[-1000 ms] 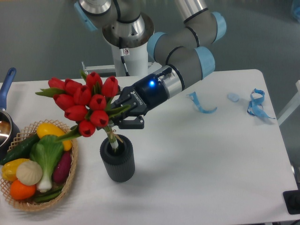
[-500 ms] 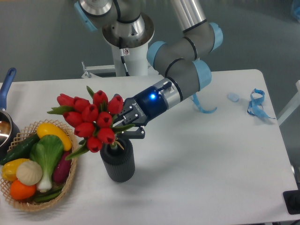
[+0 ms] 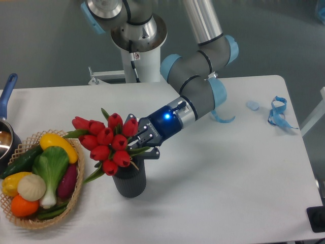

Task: Insert the flowers into the vase
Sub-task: 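Lower the tulip stems down into the black vase, then open the gripper to release the bouquet and pull back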

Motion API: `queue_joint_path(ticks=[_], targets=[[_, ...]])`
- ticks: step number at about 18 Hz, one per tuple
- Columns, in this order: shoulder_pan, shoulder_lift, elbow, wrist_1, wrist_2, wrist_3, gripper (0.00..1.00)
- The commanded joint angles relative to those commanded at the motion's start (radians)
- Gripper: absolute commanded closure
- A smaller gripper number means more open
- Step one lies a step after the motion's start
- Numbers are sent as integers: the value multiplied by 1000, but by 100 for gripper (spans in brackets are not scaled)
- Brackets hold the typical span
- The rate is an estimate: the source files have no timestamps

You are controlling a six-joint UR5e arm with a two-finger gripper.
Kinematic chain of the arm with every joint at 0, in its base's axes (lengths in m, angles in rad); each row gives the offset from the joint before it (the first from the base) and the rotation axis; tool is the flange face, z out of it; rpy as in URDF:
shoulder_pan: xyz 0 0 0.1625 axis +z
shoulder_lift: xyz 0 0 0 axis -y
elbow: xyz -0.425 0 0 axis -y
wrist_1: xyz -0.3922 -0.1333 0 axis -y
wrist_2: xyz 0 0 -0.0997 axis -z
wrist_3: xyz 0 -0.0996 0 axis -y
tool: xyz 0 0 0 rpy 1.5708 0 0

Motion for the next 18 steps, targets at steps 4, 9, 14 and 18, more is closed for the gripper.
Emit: queue_joint_path(ticks=[4,9,14,18], targets=[[0,-15,2,0,3,5,75],[0,-15,3,0,41,12,64],[3,-14,9,0,41,14,41],[3,-11,6,0,41,14,25]])
